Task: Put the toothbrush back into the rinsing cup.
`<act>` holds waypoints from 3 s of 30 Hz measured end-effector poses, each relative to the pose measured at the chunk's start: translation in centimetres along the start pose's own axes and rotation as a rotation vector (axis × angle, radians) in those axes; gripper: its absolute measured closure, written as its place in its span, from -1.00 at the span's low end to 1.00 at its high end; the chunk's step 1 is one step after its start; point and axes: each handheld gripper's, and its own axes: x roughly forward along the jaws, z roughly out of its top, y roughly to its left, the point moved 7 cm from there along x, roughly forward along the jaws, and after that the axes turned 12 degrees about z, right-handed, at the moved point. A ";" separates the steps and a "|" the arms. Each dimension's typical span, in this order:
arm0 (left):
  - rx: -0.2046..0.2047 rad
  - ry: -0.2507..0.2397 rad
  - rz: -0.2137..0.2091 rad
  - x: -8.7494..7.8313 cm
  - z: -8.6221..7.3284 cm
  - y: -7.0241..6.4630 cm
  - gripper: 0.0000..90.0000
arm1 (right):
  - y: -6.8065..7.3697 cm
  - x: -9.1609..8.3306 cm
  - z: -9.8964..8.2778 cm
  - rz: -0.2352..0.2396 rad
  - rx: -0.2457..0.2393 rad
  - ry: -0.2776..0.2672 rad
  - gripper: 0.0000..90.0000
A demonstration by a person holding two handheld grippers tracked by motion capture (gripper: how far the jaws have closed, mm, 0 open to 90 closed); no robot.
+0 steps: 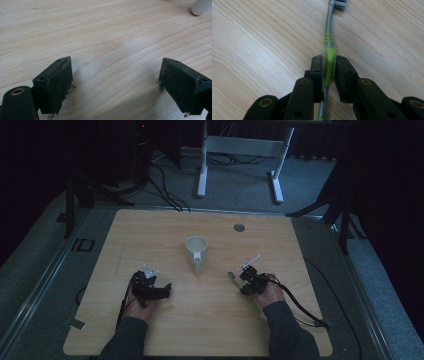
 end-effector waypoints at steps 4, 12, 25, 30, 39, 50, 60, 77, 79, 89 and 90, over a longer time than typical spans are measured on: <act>0.000 0.000 0.000 0.0 0.0 0.0 -0.71 | -0.1 0.1 0.0 -0.002 -0.002 0.008 0.70; 0.000 0.000 0.000 0.0 0.0 0.0 -0.71 | -0.1 0.2 -0.1 -0.005 0.005 0.020 0.73; 0.000 0.000 0.000 0.0 0.0 0.0 -0.71 | 0.1 0.2 -0.1 -0.039 -0.025 0.052 0.80; 0.000 0.000 0.000 0.0 0.0 0.0 -0.72 | 0.0 0.2 -0.1 -0.038 -0.036 0.056 0.81; 0.000 0.000 0.000 0.0 0.0 0.0 -0.71 | -0.1 -0.4 -0.2 -0.037 -0.034 0.017 0.81; 0.000 0.000 0.000 0.0 0.0 0.0 -0.71 | 0.0 -1.1 0.0 -0.017 -0.029 -0.034 0.81; -0.002 0.000 0.000 0.0 0.0 0.0 -0.72 | 0.0 -2.4 0.2 -0.004 -0.032 -0.088 0.81; -0.004 -0.001 0.001 0.0 0.0 0.0 -0.72 | 0.3 -4.3 0.8 -0.011 -0.047 -0.159 0.81; -0.002 -0.001 0.001 0.0 0.0 0.0 -0.71 | 0.4 -4.5 0.8 -0.012 -0.045 -0.168 0.81; -0.003 0.000 0.001 0.0 0.0 -0.1 -0.72 | 0.5 -5.7 1.0 -0.022 -0.055 -0.221 0.81; -0.004 -0.001 0.001 0.0 0.0 -0.1 -0.72 | 0.4 -5.8 1.1 -0.022 -0.057 -0.225 0.81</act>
